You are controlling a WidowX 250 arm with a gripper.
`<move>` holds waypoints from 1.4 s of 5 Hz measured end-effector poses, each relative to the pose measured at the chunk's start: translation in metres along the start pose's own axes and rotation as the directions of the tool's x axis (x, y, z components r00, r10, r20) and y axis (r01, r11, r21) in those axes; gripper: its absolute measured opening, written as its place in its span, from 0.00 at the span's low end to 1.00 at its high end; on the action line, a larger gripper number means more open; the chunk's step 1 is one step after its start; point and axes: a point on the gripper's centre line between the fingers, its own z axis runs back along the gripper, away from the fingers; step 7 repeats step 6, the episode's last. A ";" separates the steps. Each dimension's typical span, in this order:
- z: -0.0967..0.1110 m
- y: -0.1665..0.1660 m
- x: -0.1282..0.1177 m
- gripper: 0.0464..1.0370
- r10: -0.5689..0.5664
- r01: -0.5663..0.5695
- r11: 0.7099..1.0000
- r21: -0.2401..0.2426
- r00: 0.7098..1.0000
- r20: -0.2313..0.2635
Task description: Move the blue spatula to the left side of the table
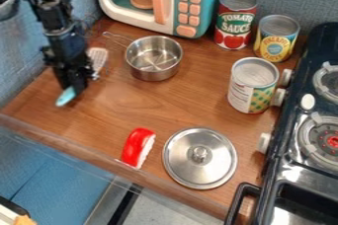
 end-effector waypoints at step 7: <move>0.030 -0.009 -0.005 0.96 -0.149 0.148 0.989 0.022 0.987 0.055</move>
